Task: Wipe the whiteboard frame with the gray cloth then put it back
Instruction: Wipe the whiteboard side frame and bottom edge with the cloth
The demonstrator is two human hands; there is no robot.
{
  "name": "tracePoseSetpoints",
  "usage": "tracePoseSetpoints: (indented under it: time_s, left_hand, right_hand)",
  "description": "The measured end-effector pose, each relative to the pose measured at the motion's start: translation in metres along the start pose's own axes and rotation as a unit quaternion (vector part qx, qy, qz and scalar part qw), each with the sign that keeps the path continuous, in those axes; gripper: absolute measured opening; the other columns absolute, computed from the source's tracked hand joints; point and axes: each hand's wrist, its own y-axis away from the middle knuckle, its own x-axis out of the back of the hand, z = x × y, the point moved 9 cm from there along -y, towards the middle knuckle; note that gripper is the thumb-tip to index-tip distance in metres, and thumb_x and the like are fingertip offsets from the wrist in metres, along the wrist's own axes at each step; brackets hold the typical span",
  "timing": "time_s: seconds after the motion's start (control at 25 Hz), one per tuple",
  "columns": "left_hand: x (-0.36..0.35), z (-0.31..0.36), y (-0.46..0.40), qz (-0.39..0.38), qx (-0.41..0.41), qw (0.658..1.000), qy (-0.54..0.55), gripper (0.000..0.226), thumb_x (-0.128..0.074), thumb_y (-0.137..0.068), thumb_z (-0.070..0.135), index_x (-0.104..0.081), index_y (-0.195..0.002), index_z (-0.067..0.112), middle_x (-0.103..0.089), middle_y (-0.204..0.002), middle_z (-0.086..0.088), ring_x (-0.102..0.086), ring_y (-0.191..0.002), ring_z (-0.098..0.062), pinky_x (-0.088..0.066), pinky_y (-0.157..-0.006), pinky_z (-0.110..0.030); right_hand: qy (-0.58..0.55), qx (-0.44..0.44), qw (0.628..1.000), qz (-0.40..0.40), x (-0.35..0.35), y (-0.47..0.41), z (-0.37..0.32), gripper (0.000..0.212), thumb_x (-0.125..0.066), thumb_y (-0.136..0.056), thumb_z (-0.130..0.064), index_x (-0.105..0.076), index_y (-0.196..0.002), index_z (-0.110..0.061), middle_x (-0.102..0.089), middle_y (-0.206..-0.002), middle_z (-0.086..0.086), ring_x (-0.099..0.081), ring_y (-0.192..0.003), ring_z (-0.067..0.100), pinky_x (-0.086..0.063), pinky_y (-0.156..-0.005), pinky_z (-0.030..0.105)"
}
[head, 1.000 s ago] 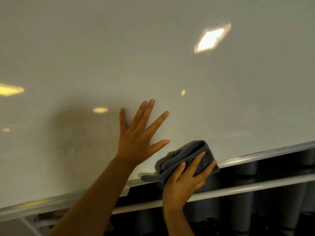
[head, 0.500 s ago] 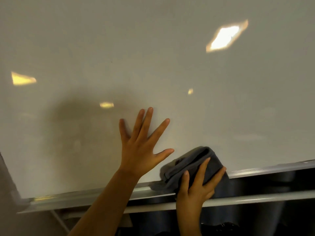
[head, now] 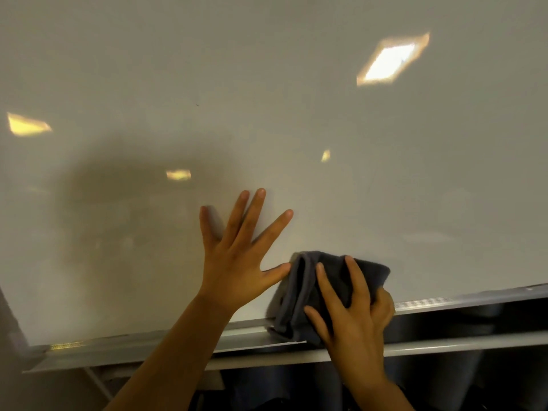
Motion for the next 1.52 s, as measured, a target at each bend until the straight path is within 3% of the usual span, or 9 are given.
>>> tracePoseSetpoints:
  time_s: [0.16,0.24,0.6,0.76,0.96,1.04,1.16,1.36,1.52]
  left_hand:
    - [0.001,-0.011,0.005,0.007,0.002,1.000,-0.005,0.081,-0.033,-0.079,0.075,-0.010,-0.147,0.038,-0.007,-0.156,-0.009,0.008,-0.146,-0.025,0.004,-0.110,-0.064]
    - [0.000,-0.018,0.008,0.012,0.007,1.000,-0.007,0.081,-0.033,-0.079,0.076,-0.011,-0.147,0.038,-0.009,-0.156,-0.009,0.007,-0.146,-0.025,0.002,-0.110,-0.065]
    - [-0.002,-0.024,0.010,0.022,0.007,1.000,-0.004,0.084,-0.028,-0.078,0.082,-0.010,-0.147,0.039,-0.010,-0.156,-0.009,0.008,-0.146,-0.025,0.001,-0.110,-0.067]
    - [0.002,-0.025,0.007,0.040,-0.016,0.999,0.011,0.080,-0.030,-0.079,0.081,-0.016,-0.146,0.038,-0.014,-0.154,-0.008,0.007,-0.146,-0.024,-0.002,-0.110,-0.067]
    - [0.005,-0.029,0.004,0.063,-0.053,0.997,0.008,0.079,-0.035,-0.079,0.080,-0.023,-0.145,0.037,-0.017,-0.154,-0.006,0.001,-0.146,-0.022,-0.002,-0.111,-0.065]
    - [0.008,-0.036,0.005,0.071,-0.053,0.996,0.009,0.081,-0.037,-0.077,0.081,-0.025,-0.144,0.037,-0.020,-0.154,-0.006,-0.006,-0.146,-0.025,-0.004,-0.111,-0.067]
    - [0.010,-0.046,0.004,0.074,-0.056,0.996,0.009,0.082,-0.039,-0.076,0.081,-0.028,-0.144,0.036,-0.023,-0.154,-0.009,-0.016,-0.144,-0.029,-0.009,-0.109,-0.070]
    - [0.010,-0.057,0.008,0.078,-0.058,0.995,0.010,0.079,-0.039,-0.077,0.080,-0.030,-0.143,0.036,-0.022,-0.155,-0.009,-0.010,-0.145,-0.025,-0.006,-0.111,-0.066]
    - [0.014,-0.081,0.015,0.089,-0.057,0.994,0.003,0.081,-0.040,-0.076,0.081,-0.033,-0.142,0.035,-0.023,-0.154,-0.010,-0.019,-0.142,-0.030,-0.009,-0.110,-0.067]
  right_hand:
    - [0.012,0.096,0.995,-0.012,-0.001,-0.004,-0.010,0.057,-0.024,-0.092,-0.055,-0.014,-0.143,-0.032,0.010,-0.156,0.000,-0.012,-0.132,0.041,-0.016,-0.110,0.057]
    - [0.021,0.127,0.991,-0.026,-0.004,-0.004,-0.015,0.055,-0.012,-0.095,-0.054,-0.010,-0.144,-0.031,0.012,-0.156,-0.001,-0.008,-0.135,0.040,-0.003,-0.112,0.051]
    - [0.020,0.310,0.943,-0.123,-0.017,0.012,-0.047,0.050,-0.020,-0.097,-0.043,-0.019,-0.143,-0.025,-0.025,-0.151,-0.001,-0.015,-0.139,0.024,-0.003,-0.116,0.039]
    - [0.042,0.433,0.888,-0.148,-0.020,0.007,-0.075,0.044,-0.019,-0.097,-0.041,-0.030,-0.138,-0.028,-0.024,-0.147,-0.007,-0.012,-0.139,0.015,0.003,-0.115,0.035]
    - [0.001,0.532,0.829,-0.170,-0.028,0.010,-0.119,0.045,-0.045,-0.093,-0.031,-0.037,-0.137,-0.023,-0.035,-0.147,-0.006,-0.017,-0.140,0.013,-0.011,-0.115,0.031]
    - [0.032,0.570,0.804,-0.166,-0.038,0.014,-0.136,0.049,-0.051,-0.090,-0.031,-0.038,-0.136,-0.024,-0.035,-0.148,-0.007,-0.017,-0.140,0.016,-0.007,-0.114,0.034]
    - [0.051,0.577,0.799,-0.159,-0.047,0.012,-0.145,0.052,-0.053,-0.088,-0.031,-0.035,-0.137,-0.026,-0.032,-0.149,-0.008,-0.013,-0.141,0.017,-0.002,-0.113,0.035]
    - [0.039,0.579,0.799,-0.160,-0.053,0.015,-0.142,0.061,-0.062,-0.082,-0.036,-0.033,-0.136,-0.031,-0.030,-0.149,-0.011,-0.009,-0.142,0.018,-0.010,-0.112,0.035]
    - [0.052,0.592,0.791,-0.147,-0.052,0.015,-0.145,0.061,-0.059,-0.083,-0.036,-0.031,-0.137,-0.032,-0.030,-0.149,-0.011,-0.010,-0.142,0.018,-0.012,-0.112,0.035]
